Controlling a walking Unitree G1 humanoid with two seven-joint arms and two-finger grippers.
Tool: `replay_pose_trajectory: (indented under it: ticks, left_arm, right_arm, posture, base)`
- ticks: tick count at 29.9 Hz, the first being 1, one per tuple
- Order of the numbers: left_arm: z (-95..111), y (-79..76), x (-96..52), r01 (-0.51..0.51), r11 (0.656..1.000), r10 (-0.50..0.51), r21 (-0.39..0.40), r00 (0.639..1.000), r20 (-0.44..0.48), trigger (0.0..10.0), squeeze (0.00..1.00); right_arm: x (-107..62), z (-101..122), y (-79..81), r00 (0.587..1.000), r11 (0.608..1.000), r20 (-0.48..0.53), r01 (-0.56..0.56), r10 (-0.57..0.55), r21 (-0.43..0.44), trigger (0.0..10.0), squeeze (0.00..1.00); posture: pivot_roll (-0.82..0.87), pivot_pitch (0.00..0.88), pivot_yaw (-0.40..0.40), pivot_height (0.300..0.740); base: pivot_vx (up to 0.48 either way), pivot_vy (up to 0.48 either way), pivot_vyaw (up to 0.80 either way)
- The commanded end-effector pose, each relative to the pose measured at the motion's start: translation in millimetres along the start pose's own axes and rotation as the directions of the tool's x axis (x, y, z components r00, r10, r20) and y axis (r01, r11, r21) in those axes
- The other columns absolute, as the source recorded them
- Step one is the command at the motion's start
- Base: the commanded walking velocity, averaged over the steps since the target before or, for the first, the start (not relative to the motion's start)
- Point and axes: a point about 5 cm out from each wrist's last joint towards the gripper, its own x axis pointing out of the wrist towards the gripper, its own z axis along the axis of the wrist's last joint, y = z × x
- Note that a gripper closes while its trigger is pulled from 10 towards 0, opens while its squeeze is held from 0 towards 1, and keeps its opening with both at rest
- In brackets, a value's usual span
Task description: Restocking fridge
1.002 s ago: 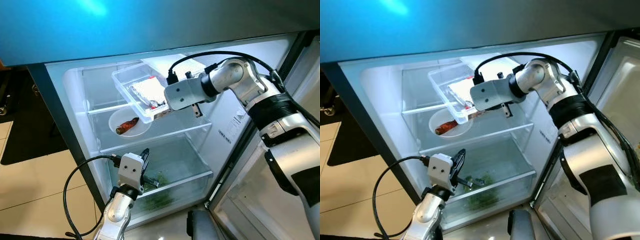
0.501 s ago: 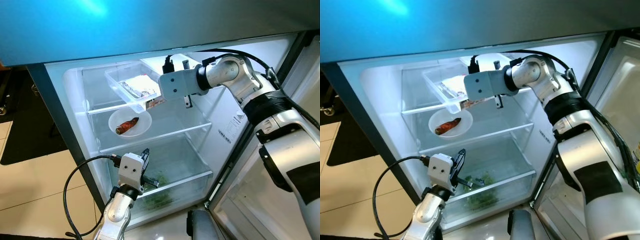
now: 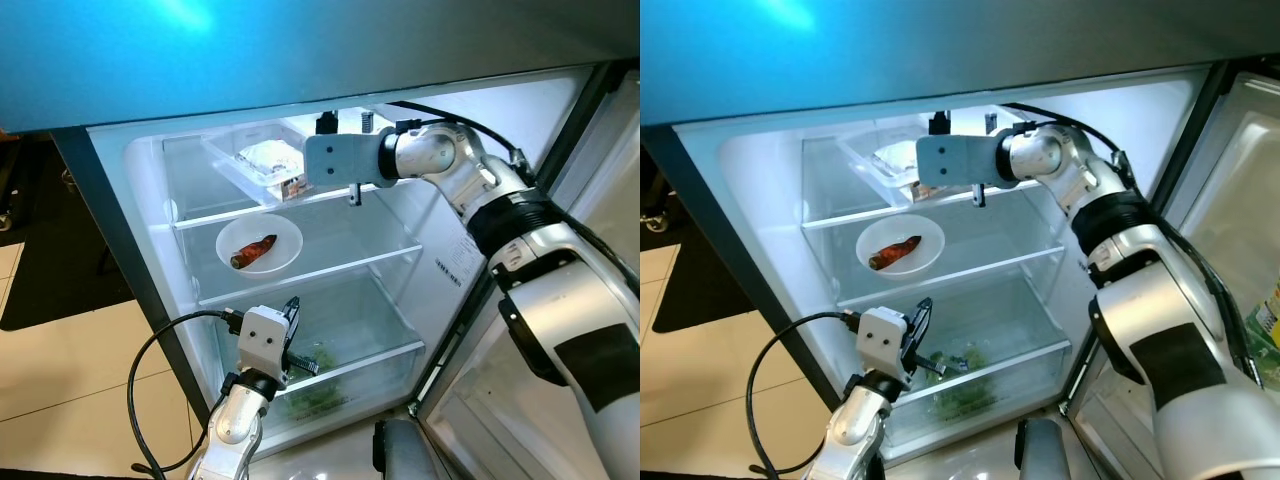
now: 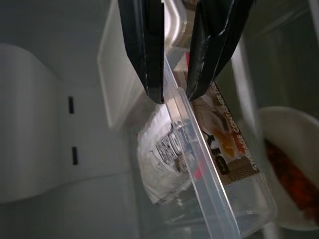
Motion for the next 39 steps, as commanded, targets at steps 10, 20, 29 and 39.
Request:
replay_pose_trajectory:
  ticks: [10, 20, 29, 39]
  left_arm:
    - [5, -3.2, 7.1, -0.009, 1.0, 0.01, -0.023, 1.0, 0.021, 10.0, 0.0]
    - [6, -1.2, 8.7, -0.011, 1.0, 0.011, -0.02, 1.0, 0.027, 10.0, 0.0]
    - [8, 0.6, 9.5, -0.015, 1.0, 0.016, -0.018, 0.999, 0.036, 10.0, 0.0]
    - [24, 2.6, 13.6, -0.019, 1.0, 0.019, -0.001, 0.993, 0.115, 10.0, 0.0]
  right_arm:
    - [-9.7, -4, -6.6, 0.998, 0.993, 0.056, 0.03, -0.037, 0.112, 10.0, 0.0]
    - [-32.0, -11, 7.7, 0.972, 0.961, 0.212, -0.152, 0.103, 0.23, 10.0, 0.0]
    - [-58.4, -31, 18.5, 0.956, 0.927, 0.226, -0.248, 0.187, 0.282, 10.0, 0.0]
    - [-112.3, -93, 76.4, 0.905, 0.811, -0.002, -0.38, 0.425, 0.446, 10.0, 0.0]
  posture:
    - [-0.12, 0.0, -0.021, 0.557]
    - [-0.12, 0.0, -0.017, 0.557]
    - [-0.11, 0.0, -0.016, 0.557]
    - [-0.11, 0.0, -0.015, 0.557]
  base:
    - [0.0, 0.0, 0.0]
    - [0.0, 0.0, 0.0]
    - [0.0, 0.0, 0.0]
    - [0.0, 0.0, 0.0]
